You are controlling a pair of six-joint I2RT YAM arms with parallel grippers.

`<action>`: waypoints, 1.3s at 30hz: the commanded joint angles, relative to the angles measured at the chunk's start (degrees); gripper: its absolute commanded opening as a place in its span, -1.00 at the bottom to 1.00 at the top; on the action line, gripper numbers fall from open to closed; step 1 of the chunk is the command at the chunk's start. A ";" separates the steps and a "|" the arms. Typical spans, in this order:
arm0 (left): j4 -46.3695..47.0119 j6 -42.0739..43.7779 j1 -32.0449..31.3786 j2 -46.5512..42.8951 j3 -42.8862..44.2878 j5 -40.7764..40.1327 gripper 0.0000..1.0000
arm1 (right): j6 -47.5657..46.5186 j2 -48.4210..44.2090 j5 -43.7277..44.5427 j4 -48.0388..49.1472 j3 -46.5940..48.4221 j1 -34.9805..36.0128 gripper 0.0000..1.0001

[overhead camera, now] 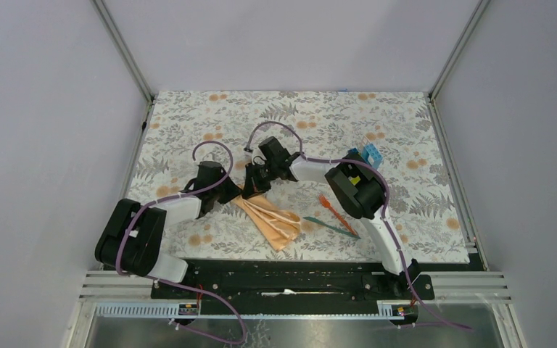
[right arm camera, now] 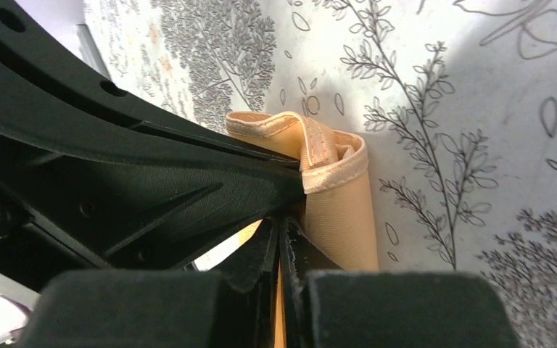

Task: Fold the napkin into a case and place the utensils inside
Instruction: Stuff the top corner of the smaller-rectangle-folded napkin into the folded napkin.

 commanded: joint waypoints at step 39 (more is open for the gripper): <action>-3.60 2.58 -0.65 1.30 -2.71 2.92 -1.00 | -37.84 -28.71 24.59 -14.34 -23.62 5.92 0.39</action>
